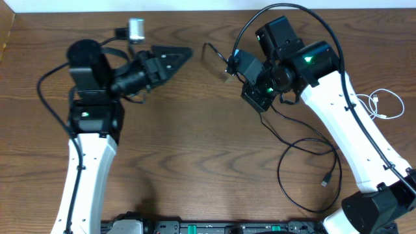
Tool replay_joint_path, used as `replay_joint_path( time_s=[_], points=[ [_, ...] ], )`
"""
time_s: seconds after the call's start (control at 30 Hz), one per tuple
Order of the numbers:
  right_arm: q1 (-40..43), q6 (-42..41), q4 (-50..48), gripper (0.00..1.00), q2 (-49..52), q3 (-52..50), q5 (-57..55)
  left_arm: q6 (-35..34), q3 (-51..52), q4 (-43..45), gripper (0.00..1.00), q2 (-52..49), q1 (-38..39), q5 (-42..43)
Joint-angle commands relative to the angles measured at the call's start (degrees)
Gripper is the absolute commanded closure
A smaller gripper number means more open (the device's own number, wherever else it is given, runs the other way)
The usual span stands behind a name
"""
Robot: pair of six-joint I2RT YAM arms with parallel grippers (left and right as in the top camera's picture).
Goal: Untangle cables
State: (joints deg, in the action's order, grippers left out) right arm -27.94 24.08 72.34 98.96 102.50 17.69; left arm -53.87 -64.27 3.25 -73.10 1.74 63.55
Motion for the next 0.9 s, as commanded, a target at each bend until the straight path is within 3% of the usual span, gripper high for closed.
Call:
replay_joint_path(
  time_s=[0.0,0.2,0.47,0.57,0.63,0.7,0.77,0.87],
  points=[
    [-0.7,-0.9,0.4,0.99,-1.1,0.6,-0.4,-10.2,-0.7,0.8,0.44,-0.7,3.3,-4.1],
    [-0.8,-0.9,1.1,0.99,-1.1,0.6,-0.4,-15.8,-0.7,0.9,0.44,-1.3,7.2,-9.6],
    [-1.0,-0.9,2.3,0.99,-1.1,0.6,-0.7,-24.0,-0.7,12.8,0.44,-4.9,10.4,-10.7],
    [-1.0,-0.9,2.3,0.99,-1.1,0.6,-1.1,-24.4,-0.7,13.2,0.44,-5.7,10.6,-10.7],
    [-1.0,-0.9,2.2,0.99,-1.1,0.6,-1.6,-24.4,-0.7,13.2,0.48,-6.0,10.6,-10.4],
    [-1.0,-0.9,2.0,0.99,-1.1,0.6,-3.3,-23.6,-0.7,13.2,0.62,-6.0,10.6,-10.3],
    [-0.9,-0.9,2.0,0.99,-1.1,0.6,-5.5,-21.5,-0.7,13.2,0.69,-6.0,10.6,-10.0],
    [-0.9,-1.4,1.8,0.99,-1.1,0.6,-6.8,-20.5,-0.7,13.2,0.73,-6.0,10.6,-9.8]
  ],
)
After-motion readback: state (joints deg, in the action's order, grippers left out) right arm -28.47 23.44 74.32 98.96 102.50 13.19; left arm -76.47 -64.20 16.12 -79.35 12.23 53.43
